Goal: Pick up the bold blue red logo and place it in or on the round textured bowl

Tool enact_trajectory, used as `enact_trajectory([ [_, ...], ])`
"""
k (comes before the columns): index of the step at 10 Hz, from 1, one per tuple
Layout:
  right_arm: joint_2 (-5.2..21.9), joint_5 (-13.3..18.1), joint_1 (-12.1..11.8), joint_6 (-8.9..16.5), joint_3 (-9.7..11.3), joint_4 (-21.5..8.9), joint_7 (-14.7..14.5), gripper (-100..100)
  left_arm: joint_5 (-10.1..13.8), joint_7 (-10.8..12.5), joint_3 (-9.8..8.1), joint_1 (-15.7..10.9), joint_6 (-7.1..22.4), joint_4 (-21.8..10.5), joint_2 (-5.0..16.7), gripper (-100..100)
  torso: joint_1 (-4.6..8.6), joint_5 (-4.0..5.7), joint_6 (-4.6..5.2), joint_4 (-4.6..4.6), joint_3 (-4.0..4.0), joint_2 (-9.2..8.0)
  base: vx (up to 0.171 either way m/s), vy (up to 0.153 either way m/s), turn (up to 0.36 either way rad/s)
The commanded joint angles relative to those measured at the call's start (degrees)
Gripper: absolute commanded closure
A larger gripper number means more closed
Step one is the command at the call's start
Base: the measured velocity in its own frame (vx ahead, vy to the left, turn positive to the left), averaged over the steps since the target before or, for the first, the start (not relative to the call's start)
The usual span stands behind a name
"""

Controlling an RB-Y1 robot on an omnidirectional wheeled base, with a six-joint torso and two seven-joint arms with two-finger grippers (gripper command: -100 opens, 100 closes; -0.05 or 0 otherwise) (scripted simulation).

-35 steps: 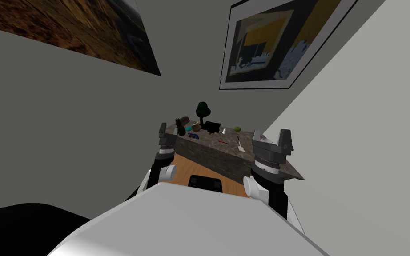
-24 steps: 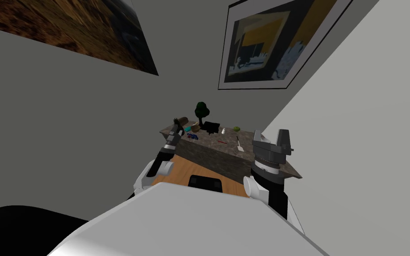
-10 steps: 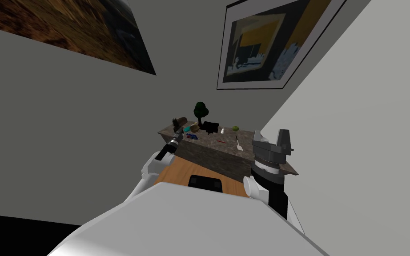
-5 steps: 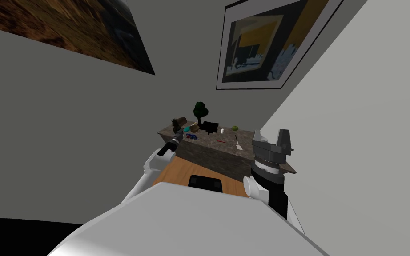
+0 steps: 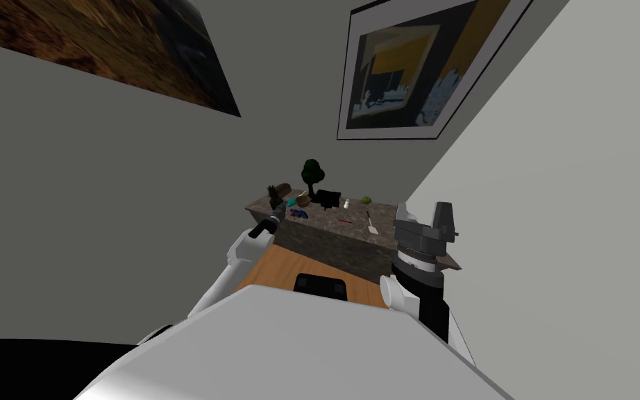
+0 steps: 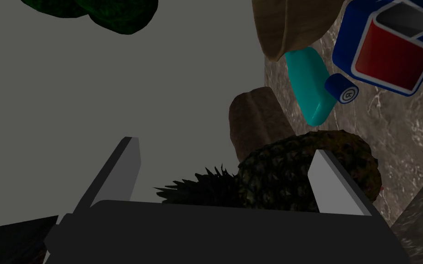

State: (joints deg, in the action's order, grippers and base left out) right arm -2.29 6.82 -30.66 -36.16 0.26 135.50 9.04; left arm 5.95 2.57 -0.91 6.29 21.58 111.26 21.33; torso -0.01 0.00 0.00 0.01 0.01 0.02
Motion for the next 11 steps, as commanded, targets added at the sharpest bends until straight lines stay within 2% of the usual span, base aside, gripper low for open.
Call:
enact_trajectory([
  [1,0.0,0.0,0.0,0.0,0.0,0.0,0.0,0,0.4,-0.1,-0.14,-1.1,2.9,-0.6,0.2,-100,0.00,0.00,0.00,0.00,0.00,0.00,0.001,0.007,-0.022],
  [2,0.0,0.0,0.0,0.0,0.0,0.0,0.0,0,0.4,-0.1,-0.14,-1.1,3.9,-0.6,0.2,-100,0.00,0.00,-0.01,0.00,0.00,0.00,0.000,0.000,0.000],
  [3,0.0,0.0,0.0,0.0,0.0,0.0,0.0,0,1.2,-0.4,-0.40,-3.2,5.9,-2.4,0.8,-100,0.01,0.00,-0.02,0.00,-0.01,-0.01,0.004,0.003,-0.030],
  [5,0.0,0.0,0.0,0.0,0.0,0.0,0.0,0,1.2,-0.4,-0.40,-3.2,8.4,-2.4,0.8,-100,0.01,0.00,-0.01,0.00,0.01,0.01,0.003,0.002,-0.011],
  [6,0.0,0.0,0.0,0.0,0.0,0.0,0.0,0,2.1,-0.6,-0.68,-5.3,10.3,-4.1,1.3,-100,0.01,0.00,-0.02,0.00,0.00,0.00,0.007,0.005,-0.030],
  [8,0.0,0.0,0.0,0.0,0.0,0.0,0.0,0,2.1,-0.6,-0.68,-5.3,12.9,-4.1,1.3,-100,0.00,0.00,-0.02,0.01,0.01,0.02,0.004,0.003,-0.011],
  [9,0.0,0.0,0.0,0.0,0.0,0.0,0.0,0,2.9,-0.8,-0.96,-7.5,15.0,-5.9,1.8,-100,0.01,0.00,-0.02,0.01,0.01,0.01,0.010,0.000,-0.033],
  [11,0.0,0.0,0.0,0.0,0.0,0.0,0.0,0,2.9,-0.8,-0.96,-7.5,17.3,-5.9,1.8,-100,0.01,0.00,-0.02,0.01,0.02,0.03,0.009,0.003,-0.013],
])
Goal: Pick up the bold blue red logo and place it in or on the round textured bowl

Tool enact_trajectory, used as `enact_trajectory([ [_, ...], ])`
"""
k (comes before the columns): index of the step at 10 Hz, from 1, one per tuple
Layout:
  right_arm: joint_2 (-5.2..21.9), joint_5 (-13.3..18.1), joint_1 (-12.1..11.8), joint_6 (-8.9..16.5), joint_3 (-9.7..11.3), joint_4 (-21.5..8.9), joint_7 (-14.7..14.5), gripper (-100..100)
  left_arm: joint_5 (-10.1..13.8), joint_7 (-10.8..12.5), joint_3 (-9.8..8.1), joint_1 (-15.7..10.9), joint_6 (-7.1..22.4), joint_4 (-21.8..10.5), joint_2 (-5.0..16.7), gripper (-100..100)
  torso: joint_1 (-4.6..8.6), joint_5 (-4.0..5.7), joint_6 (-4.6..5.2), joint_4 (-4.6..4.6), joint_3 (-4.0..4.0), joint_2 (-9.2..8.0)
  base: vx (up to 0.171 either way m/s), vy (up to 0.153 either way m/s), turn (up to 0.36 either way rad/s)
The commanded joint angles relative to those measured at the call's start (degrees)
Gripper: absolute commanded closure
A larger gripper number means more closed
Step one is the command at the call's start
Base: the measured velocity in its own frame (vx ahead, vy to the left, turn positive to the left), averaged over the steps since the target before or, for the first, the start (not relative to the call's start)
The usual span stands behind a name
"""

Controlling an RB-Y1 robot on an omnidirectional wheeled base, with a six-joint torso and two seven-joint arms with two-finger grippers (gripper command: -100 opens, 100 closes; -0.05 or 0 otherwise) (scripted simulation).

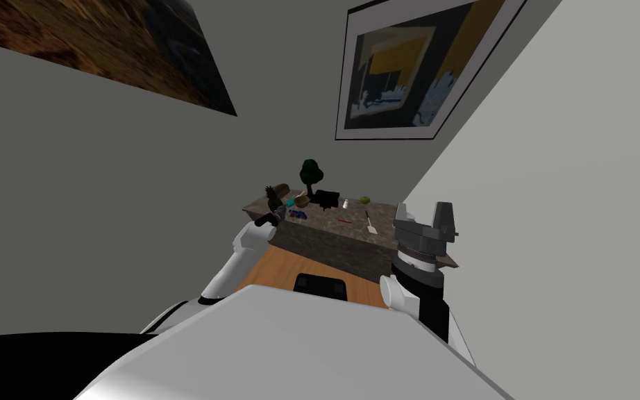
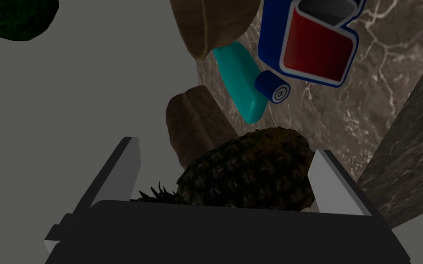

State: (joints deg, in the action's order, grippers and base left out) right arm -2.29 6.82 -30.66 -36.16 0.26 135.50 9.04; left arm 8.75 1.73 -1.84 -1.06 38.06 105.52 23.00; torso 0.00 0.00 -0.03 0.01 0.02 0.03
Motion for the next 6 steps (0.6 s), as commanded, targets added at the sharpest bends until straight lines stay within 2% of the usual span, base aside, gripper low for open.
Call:
enact_trajectory([
  [1,0.0,0.0,0.0,0.0,0.0,0.0,0.0,0,0.9,-0.2,-0.31,-2.4,2.9,-1.8,0.5,-100,0.00,0.00,0.00,0.00,0.00,0.00,0.013,0.002,-0.023],
  [3,0.0,0.0,0.0,0.0,0.0,0.0,0.0,0,0.9,-0.2,-0.31,-2.4,5.3,-1.8,0.5,-100,0.00,0.00,0.01,0.01,0.02,0.03,0.012,0.002,-0.016],
  [4,0.0,0.0,0.0,0.0,0.0,0.0,0.0,0,1.7,-0.4,-0.59,-4.6,7.6,-3.5,0.8,-100,0.00,0.00,0.00,0.00,0.01,0.01,0.018,-0.001,-0.026],
  [6,0.0,0.0,0.0,0.0,0.0,0.0,0.0,0,1.7,-0.4,-0.59,-4.6,9.7,-3.5,0.8,-100,0.00,0.00,0.00,0.01,0.03,0.05,0.015,0.003,-0.015],
])
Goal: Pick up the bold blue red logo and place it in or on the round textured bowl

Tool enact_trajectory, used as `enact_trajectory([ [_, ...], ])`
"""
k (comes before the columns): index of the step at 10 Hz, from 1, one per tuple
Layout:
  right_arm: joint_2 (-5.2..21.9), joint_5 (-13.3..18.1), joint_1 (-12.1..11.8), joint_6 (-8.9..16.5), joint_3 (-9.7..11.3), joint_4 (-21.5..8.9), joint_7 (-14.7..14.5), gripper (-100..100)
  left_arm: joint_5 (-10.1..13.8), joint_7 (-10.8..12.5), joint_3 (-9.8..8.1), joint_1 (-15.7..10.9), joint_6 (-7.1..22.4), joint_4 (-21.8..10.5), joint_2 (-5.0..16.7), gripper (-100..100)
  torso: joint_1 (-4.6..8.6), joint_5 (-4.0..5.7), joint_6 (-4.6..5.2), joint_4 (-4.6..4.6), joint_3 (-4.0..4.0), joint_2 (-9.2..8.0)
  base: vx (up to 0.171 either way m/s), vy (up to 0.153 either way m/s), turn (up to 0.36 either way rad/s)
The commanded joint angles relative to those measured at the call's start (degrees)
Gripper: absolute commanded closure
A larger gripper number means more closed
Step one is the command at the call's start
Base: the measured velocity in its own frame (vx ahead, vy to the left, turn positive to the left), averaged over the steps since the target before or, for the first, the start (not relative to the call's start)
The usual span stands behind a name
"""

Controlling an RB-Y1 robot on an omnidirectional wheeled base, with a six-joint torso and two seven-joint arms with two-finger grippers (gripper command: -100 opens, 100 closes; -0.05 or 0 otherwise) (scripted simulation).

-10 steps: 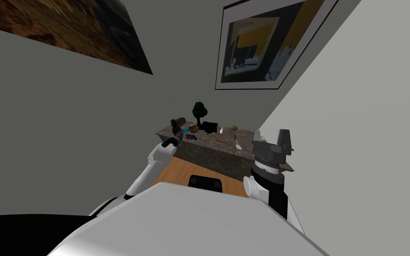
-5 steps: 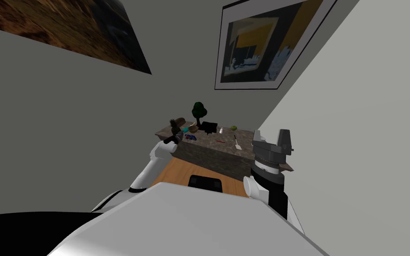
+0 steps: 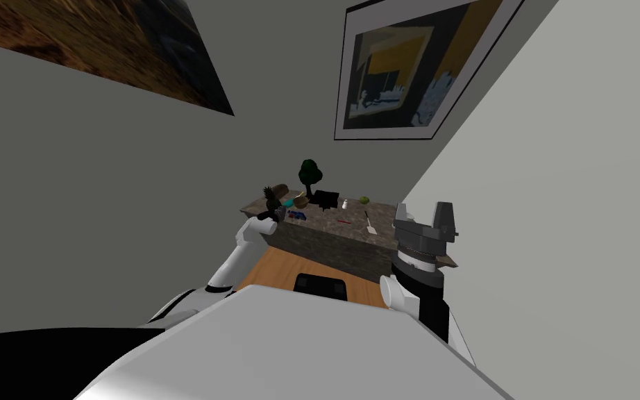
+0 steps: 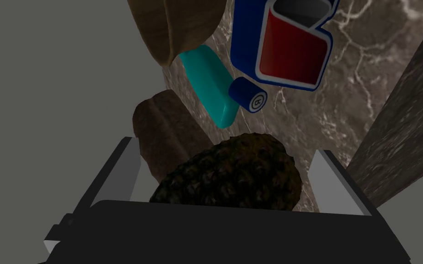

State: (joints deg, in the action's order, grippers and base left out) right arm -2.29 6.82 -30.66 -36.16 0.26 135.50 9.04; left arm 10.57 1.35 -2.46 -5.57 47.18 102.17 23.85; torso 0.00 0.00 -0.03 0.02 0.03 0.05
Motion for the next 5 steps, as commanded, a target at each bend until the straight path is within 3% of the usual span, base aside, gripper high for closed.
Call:
enact_trajectory([
  [1,0.0,0.0,0.0,0.0,0.0,0.0,0.0,0,0.7,-0.1,-0.25,-2.3,2.9,-1.8,0.2,-100,0.00,0.00,0.00,0.00,0.00,0.00,0.019,0.000,-0.032],
  [3,0.0,0.0,0.0,0.0,0.0,0.0,0.0,0,0.7,-0.1,-0.25,-2.3,5.0,-1.8,0.2,-100,0.01,0.00,0.00,0.01,0.02,0.03,0.016,-0.001,-0.010],
  [4,0.0,0.0,0.0,0.0,0.0,0.0,0.0,0,1.5,-0.3,-0.53,-4.5,7.1,-3.5,0.4,-100,0.01,0.00,0.00,0.00,0.00,0.00,0.020,-0.001,-0.038],
  [5,0.0,0.0,0.0,0.0,0.0,0.0,0.0,0,1.5,-0.3,-0.53,-4.5,8.6,-3.5,0.4,-100,0.02,0.01,0.02,0.00,0.02,0.04,0.026,-0.001,-0.022],
])
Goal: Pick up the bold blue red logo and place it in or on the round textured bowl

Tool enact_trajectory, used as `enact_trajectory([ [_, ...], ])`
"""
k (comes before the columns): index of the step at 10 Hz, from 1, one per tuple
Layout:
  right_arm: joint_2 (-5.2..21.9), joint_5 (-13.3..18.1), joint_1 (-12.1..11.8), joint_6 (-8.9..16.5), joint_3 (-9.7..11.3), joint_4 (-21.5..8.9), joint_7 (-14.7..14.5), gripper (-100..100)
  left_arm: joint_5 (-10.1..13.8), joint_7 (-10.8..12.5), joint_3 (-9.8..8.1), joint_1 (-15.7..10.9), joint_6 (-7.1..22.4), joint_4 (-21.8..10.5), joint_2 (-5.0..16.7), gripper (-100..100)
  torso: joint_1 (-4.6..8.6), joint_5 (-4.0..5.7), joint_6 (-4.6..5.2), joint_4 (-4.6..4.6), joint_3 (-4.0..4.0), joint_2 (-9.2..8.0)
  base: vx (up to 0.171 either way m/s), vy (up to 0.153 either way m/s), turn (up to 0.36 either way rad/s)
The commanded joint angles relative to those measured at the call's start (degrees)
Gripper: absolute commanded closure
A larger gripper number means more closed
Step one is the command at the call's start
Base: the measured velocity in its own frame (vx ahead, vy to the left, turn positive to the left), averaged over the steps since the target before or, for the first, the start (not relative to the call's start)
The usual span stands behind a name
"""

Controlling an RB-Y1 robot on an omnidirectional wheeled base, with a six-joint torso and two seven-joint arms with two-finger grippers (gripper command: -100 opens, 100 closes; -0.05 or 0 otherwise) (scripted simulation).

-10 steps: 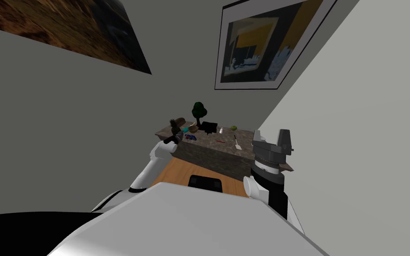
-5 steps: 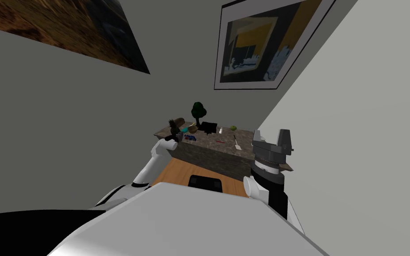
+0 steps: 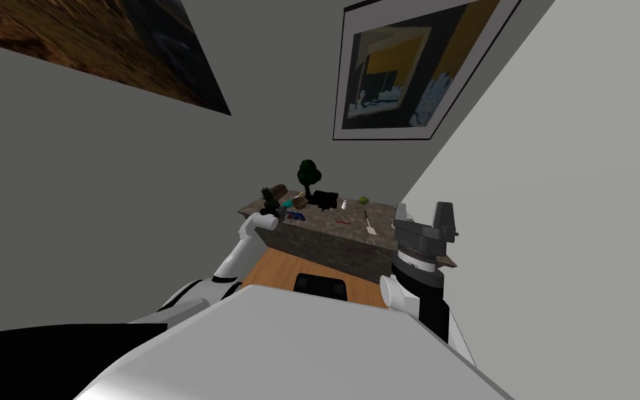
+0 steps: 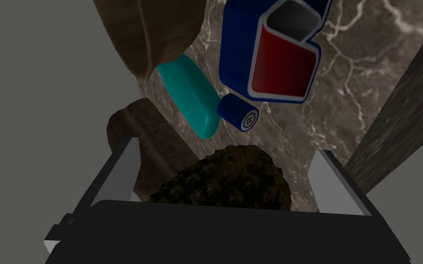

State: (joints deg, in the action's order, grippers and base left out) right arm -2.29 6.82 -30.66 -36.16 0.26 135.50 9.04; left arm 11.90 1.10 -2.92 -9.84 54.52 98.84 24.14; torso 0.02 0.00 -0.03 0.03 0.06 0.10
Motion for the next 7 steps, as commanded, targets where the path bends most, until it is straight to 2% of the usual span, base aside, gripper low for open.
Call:
enact_trajectory([
  [1,0.0,0.0,0.0,0.0,0.0,0.0,0.0,0,0.2,0.0,-0.07,-0.3,2.0,-0.1,0.1,-100,0.00,0.00,0.00,0.00,0.00,0.00,0.015,-0.001,0.003],
  [2,0.0,0.0,0.0,0.0,0.0,0.0,0.0,0,0.9,-0.1,-0.34,-2.5,4.1,-1.8,0.2,-100,-0.01,0.00,-0.01,-0.01,-0.02,-0.03,0.024,-0.002,-0.033],
  [4,0.0,0.0,0.0,0.0,0.0,0.0,0.0,0,0.9,-0.1,-0.34,-2.5,6.2,-1.8,0.2,-100,0.00,0.00,0.00,0.00,0.00,0.00,0.020,0.001,-0.011],
  [5,0.0,0.0,0.0,0.0,0.0,0.0,0.0,0,1.7,-0.3,-0.61,-4.6,8.4,-3.3,0.3,-100,-0.01,0.00,-0.01,0.00,-0.02,-0.04,0.032,-0.003,-0.029],
  [7,0.0,0.0,0.0,0.0,0.0,0.0,0.0,0,1.7,-0.3,-0.61,-4.6,10.4,-3.3,0.3,-100,0.00,0.00,0.00,0.01,0.02,0.02,0.024,-0.001,-0.011],
])
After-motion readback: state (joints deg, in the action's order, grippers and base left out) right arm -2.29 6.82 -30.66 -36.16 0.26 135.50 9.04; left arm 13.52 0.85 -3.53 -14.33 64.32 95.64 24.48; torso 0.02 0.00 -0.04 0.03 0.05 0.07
